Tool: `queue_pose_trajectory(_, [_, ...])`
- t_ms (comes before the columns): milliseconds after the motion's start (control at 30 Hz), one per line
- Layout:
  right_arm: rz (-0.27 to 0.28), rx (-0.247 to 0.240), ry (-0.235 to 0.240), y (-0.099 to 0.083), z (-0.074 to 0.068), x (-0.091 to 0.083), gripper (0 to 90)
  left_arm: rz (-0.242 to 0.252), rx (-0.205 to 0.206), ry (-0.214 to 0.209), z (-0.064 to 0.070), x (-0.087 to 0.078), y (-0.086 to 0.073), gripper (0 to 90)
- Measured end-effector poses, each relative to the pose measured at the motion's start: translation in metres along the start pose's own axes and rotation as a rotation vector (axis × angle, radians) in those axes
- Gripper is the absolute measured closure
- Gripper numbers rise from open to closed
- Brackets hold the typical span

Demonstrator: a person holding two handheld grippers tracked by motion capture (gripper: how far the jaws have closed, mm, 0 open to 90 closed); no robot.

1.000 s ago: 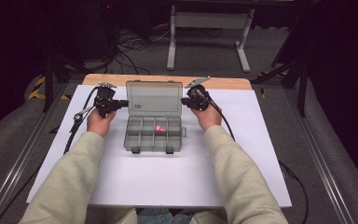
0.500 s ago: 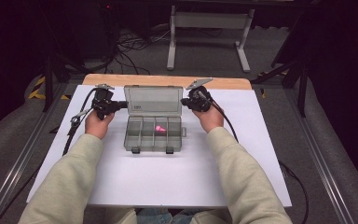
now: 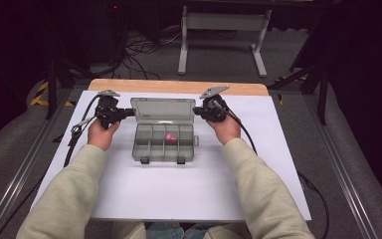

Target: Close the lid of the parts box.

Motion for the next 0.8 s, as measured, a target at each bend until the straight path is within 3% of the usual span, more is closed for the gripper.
queue_pose_trajectory(533, [0.046, -0.034, 0.036, 0.004, -0.016, -0.017, 90.0, 0.011, 0.032, -0.044, 0.013, -0.017, -0.005, 89.6])
queue_pose_trajectory(800, [0.063, -0.039, 0.068, 0.008, -0.028, -0.027, 90.0, -0.018, 0.067, -0.058, 0.022, -0.026, -0.011, 87.3])
Point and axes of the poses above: each handheld gripper's, and its own axes: x roughly forward along the jaws, y roughly out of its top, z roughly to its right, the point moved 10 cm from there along x, roughly forward along the jaws, and after that the axes turned 15 degrees about -x, right-handed, at the moved point
